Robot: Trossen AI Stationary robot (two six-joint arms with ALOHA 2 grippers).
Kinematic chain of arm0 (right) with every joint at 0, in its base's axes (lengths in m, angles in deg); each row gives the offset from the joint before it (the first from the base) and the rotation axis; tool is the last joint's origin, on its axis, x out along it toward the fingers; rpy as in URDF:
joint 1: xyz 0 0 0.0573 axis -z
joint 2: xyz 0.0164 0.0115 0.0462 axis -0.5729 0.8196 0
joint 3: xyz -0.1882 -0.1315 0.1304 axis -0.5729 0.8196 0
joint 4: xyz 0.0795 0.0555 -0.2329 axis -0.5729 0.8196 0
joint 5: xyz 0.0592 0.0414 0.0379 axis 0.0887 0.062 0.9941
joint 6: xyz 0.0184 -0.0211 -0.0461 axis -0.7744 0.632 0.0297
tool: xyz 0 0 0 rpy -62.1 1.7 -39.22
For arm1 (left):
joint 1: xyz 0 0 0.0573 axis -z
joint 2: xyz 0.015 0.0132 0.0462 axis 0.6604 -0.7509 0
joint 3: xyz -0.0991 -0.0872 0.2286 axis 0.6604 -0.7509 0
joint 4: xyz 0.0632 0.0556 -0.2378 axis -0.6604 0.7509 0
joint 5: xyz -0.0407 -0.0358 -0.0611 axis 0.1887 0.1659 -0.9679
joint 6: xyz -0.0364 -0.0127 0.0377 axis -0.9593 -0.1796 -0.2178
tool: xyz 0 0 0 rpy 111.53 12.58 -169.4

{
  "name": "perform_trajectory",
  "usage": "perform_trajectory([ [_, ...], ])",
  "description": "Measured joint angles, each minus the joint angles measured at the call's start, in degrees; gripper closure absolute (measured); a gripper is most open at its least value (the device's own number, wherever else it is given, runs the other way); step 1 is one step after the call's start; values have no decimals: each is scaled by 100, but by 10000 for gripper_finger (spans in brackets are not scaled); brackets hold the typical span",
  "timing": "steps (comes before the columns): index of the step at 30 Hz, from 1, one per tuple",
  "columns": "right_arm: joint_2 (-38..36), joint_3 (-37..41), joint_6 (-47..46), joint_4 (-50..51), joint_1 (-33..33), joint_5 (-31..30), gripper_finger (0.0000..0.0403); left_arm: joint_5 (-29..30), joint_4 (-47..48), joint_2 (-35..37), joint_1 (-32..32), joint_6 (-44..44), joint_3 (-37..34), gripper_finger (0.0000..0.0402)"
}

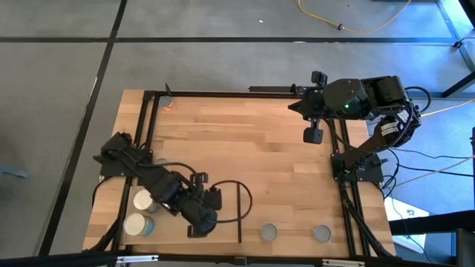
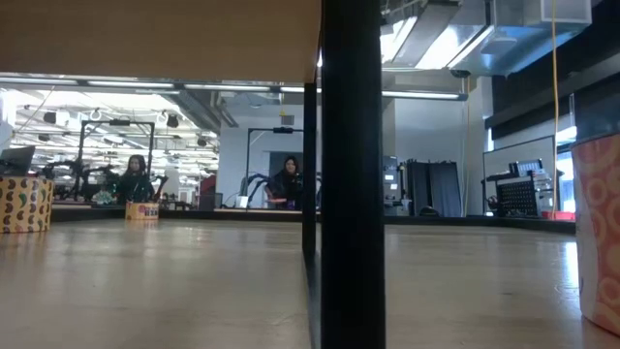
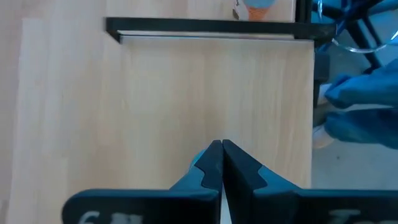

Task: Pick and place cans onto a shelf
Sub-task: Put the canned tomato on the shelf

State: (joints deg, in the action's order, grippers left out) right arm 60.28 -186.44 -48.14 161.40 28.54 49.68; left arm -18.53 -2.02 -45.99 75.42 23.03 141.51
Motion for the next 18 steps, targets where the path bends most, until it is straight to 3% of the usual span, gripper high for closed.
perform_trajectory([
  [7,0,0,0,-2,0,0,389,-347,-51,-141,-75,219,-1,401],
  [18,0,0,0,-4,2,0,389,-813,236,-120,-80,-285,0,401],
])
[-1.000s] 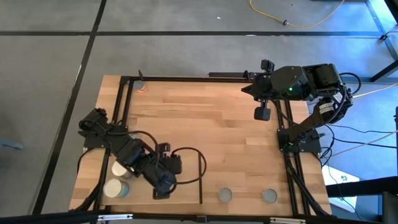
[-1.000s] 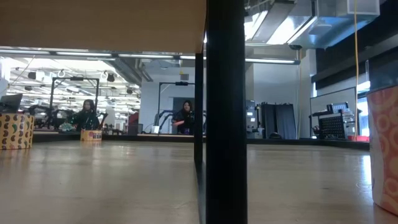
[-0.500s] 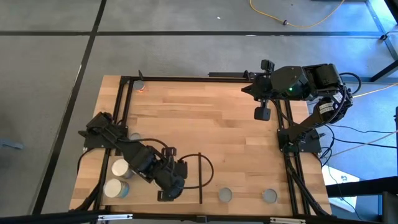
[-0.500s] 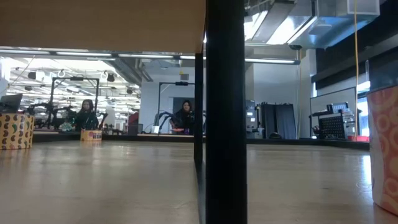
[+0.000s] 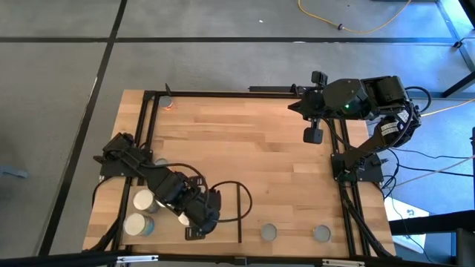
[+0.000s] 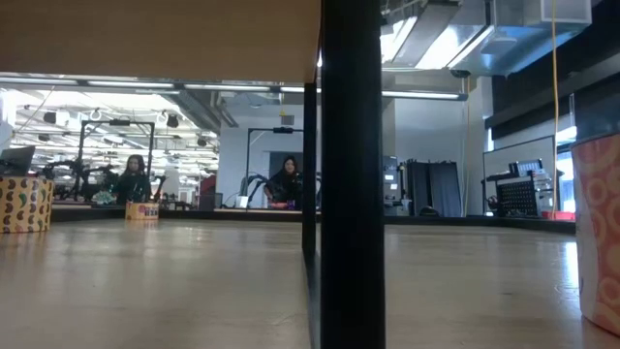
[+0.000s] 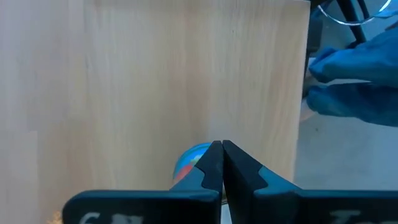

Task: Pick and place cans onto a shelf
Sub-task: Put the canned tomato on the shelf

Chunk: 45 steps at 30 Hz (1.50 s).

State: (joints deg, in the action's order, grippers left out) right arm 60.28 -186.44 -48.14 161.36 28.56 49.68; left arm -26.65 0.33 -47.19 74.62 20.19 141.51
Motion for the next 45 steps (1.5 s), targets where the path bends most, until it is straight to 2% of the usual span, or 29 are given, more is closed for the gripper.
perform_trajectory([
  [6,0,0,2,-2,0,0,389,-196,-40,0,15,-93,8,401],
  [13,0,0,7,-2,0,0,389,432,179,0,-33,-177,561,401],
  [15,0,0,8,-2,0,0,389,724,408,6,-48,-449,743,401],
  [18,0,0,9,-2,0,0,389,860,926,9,-67,-1084,872,401],
  [26,0,0,7,-2,0,0,389,642,859,74,-85,-1675,672,401],
  [33,0,0,7,-2,0,0,389,616,839,112,-77,-1722,394,401],
  [42,0,0,7,0,0,0,389,452,851,512,-103,-2007,-108,401],
  [45,0,0,7,0,0,0,389,216,844,569,-94,-2035,-220,401],
])
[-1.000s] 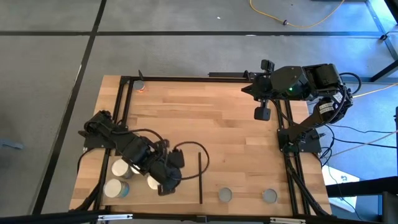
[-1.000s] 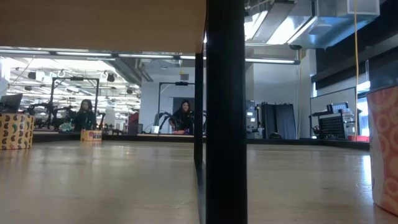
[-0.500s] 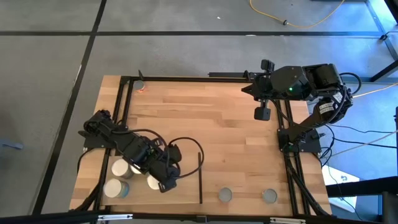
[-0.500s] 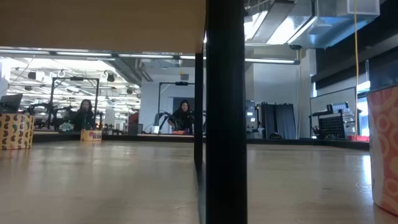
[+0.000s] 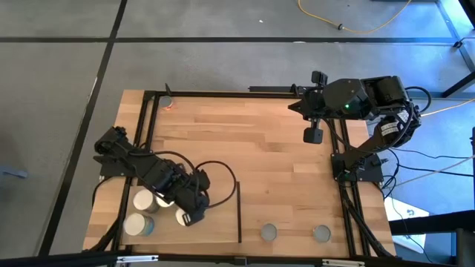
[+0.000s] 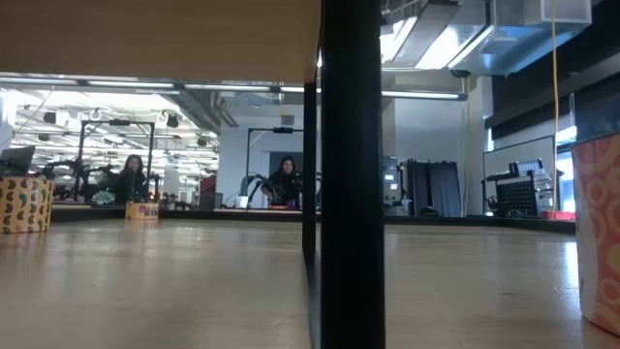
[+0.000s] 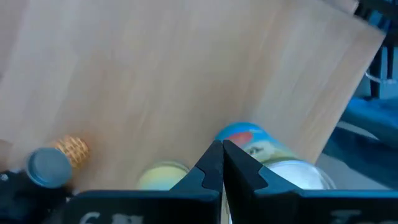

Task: Pick and place cans onto a shelf
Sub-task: Put the canned tomato on the shelf

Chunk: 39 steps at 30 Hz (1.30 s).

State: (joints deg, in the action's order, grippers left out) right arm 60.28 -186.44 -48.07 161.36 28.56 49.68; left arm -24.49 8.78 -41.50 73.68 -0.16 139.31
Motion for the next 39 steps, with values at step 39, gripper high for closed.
perform_trajectory([
  [39,0,0,17,2,0,0,389,-337,-960,-170,368,1301,502,401],
])
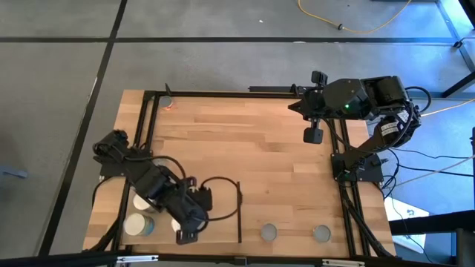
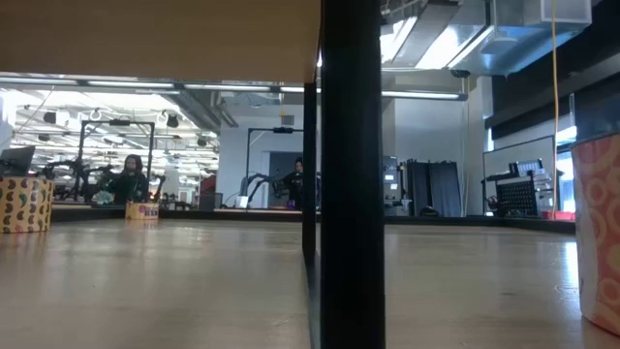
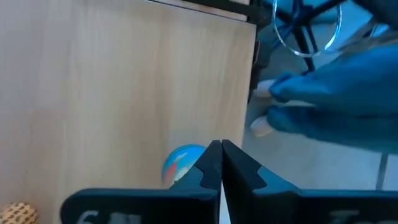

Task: Pick and place cans onto a shelf
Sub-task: Put the canned tomato on the shelf

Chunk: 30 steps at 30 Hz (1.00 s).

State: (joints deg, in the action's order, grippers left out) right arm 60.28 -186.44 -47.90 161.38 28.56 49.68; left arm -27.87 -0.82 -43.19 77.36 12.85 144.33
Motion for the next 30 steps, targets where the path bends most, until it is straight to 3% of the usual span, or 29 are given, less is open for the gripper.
perform_trajectory([
  [9,0,0,128,0,0,1,389,-151,-30,-322,4,664,0,401],
  [30,0,0,129,-2,0,2,389,-619,442,-334,239,-118,-2,401],
])
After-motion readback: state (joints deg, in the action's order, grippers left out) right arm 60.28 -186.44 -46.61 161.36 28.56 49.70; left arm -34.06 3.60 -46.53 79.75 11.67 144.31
